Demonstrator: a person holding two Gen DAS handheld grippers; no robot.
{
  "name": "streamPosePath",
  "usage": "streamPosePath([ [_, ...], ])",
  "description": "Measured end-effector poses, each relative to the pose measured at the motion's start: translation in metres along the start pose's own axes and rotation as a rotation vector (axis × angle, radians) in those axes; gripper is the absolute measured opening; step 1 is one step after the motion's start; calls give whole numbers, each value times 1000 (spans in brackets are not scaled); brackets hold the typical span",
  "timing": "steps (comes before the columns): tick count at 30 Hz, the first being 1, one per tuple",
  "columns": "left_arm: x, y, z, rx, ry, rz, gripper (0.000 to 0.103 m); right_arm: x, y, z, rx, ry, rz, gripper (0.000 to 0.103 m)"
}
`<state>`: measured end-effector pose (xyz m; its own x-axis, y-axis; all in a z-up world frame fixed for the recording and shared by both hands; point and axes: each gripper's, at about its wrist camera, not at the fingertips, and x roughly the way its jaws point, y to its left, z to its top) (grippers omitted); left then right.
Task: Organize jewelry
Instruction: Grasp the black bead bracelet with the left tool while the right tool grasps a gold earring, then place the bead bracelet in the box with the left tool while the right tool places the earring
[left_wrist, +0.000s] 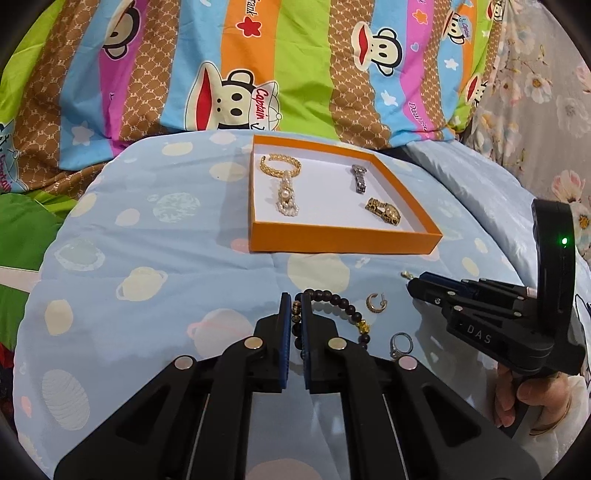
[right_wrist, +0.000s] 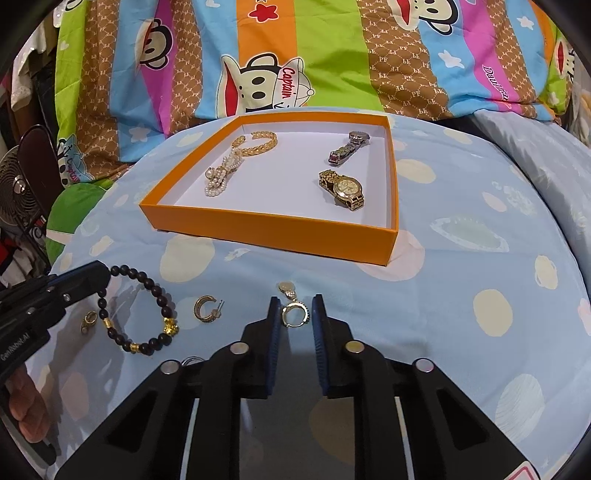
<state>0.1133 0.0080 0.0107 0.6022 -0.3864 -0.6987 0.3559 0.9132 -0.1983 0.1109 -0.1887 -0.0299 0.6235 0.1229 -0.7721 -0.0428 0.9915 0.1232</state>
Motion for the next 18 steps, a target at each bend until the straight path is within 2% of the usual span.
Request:
streamPosePath([
  [5,-2,2,2,-1,-16,14,4,-5,-1,-1,6,-23,-8,14],
  [12,-22,-6,9,23,-65,-7,4,-29,-3,1,20,-92,-3,14],
  [15,-39,-13,24,52,-100,-20,4,-43,-5,13,29,-117,19,14],
  [18,-45,-21,52,77,-127,-44,4,-50,-8,39,18,-141,19,14],
])
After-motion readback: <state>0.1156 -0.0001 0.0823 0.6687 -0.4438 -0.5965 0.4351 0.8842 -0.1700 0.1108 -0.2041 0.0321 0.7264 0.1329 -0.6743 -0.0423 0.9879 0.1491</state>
